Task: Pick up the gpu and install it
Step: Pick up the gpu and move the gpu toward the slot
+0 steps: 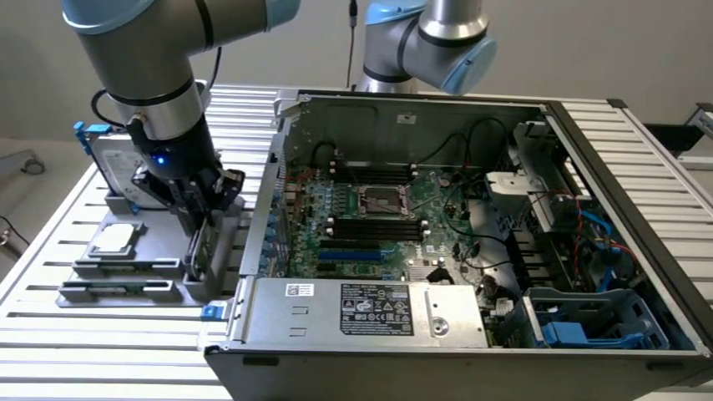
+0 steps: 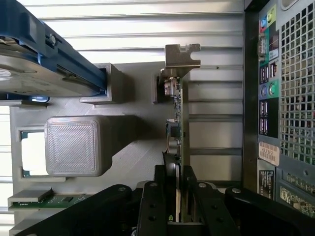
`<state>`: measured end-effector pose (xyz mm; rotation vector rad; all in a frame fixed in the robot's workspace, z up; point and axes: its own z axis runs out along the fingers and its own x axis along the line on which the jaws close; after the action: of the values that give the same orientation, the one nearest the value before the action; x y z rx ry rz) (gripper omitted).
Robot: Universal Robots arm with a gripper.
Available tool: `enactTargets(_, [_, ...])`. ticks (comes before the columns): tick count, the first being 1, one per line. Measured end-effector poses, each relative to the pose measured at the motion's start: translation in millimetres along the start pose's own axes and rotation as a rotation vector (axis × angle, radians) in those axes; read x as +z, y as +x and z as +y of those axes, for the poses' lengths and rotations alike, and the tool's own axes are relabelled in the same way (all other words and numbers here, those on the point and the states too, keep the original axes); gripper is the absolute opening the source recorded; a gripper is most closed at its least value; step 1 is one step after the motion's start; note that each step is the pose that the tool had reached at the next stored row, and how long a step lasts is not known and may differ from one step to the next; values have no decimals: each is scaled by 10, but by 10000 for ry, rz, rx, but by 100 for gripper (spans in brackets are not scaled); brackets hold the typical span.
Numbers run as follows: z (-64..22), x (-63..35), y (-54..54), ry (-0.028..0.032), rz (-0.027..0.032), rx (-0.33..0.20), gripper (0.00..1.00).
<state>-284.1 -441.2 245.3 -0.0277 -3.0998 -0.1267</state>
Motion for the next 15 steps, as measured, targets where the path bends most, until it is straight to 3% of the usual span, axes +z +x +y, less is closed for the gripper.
enactTargets(7, [7, -84, 3, -314, 4, -17, 26])
enactTargets(10, [10, -113, 4, -485, 5, -27, 26])
enactTargets(13, [12, -134, 5, -692, 7, -39, 26])
enactTargets(15, [13, -143, 6, -786, 10, -49, 26])
